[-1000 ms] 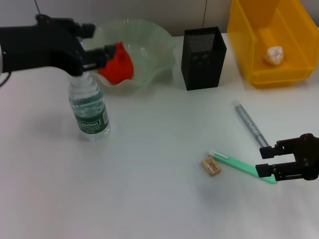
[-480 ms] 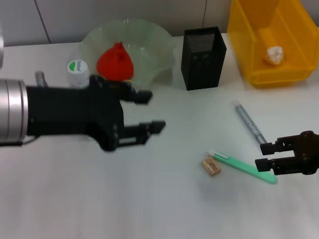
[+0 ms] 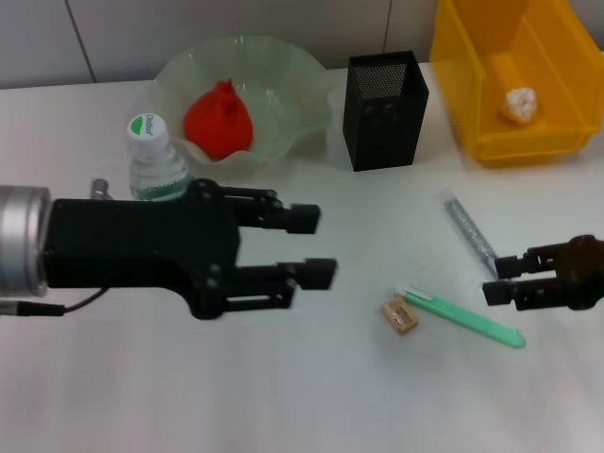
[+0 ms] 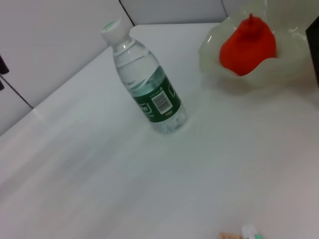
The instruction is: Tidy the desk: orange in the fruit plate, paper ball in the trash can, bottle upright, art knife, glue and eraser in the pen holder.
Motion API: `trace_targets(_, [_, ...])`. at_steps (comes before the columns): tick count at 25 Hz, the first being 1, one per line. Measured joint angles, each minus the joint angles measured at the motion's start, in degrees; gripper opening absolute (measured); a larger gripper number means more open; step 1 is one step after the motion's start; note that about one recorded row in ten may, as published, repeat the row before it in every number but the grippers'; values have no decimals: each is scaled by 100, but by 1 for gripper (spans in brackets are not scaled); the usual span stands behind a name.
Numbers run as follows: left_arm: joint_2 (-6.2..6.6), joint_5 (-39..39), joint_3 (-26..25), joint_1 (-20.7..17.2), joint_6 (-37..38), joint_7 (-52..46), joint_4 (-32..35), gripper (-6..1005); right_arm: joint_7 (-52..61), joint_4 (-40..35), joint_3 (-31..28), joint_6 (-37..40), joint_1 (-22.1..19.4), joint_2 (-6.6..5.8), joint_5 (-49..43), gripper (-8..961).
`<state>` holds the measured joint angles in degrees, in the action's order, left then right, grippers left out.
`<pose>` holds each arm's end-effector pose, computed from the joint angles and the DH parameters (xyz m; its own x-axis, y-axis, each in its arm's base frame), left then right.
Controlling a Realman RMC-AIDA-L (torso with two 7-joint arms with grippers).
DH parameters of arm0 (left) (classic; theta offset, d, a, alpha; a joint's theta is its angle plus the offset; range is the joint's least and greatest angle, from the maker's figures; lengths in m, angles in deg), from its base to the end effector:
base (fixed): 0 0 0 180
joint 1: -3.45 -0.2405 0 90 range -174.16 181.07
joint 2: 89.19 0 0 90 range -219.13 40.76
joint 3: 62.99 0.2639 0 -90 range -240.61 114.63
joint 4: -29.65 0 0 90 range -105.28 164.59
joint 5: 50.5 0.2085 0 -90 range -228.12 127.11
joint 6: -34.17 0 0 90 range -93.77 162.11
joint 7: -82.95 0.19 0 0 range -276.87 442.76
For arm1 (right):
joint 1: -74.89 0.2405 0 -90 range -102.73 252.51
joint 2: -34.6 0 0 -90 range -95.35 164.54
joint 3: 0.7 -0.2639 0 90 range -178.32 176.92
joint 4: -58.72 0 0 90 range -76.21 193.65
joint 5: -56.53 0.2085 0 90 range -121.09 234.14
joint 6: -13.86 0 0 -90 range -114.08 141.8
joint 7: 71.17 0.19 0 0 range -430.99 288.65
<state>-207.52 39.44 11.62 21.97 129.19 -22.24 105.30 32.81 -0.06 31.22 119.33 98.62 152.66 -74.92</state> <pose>-0.1270 0.2846 -0.0244 0.8297 0.2285 0.5093 0.2049 -0.9734 0.1030 0.2959 0.2990 0.0191 0.6841 -0.6596 -0.3114 -0.7099 -0.7001 -0.0765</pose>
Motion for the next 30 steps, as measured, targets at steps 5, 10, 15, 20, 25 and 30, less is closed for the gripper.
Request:
trace_targets(5, [-16, -177, -427, 171, 193, 699, -673, 552, 501, -430, -11, -5, 101, -38, -3, 620])
trace_targets(10, [-5, -119, -443, 207, -31, 853, -813, 613, 1600, -1029, 95, 62, 352, -111, -39, 620])
trace_targets(15, [-23, -143, -453, 304, -182, 1085, -1147, 730, 2427, -1034, 892, -21, 678, -213, -247, 624])
trace_targets(20, [-26, -183, -402, 387, -152, 1359, -1280, 781, 3060, -1045, 1578, -172, 1149, -99, -955, 623])
trace_targets(25, [-20, -195, -402, 405, -120, 1316, -1268, 779, 3503, -915, 2325, -144, 1604, -67, -1336, 621])
trace_targets(30, [-18, -199, -408, 406, -72, 1309, -1268, 778, 3509, -706, 2937, -135, 1961, -65, -1793, 618])
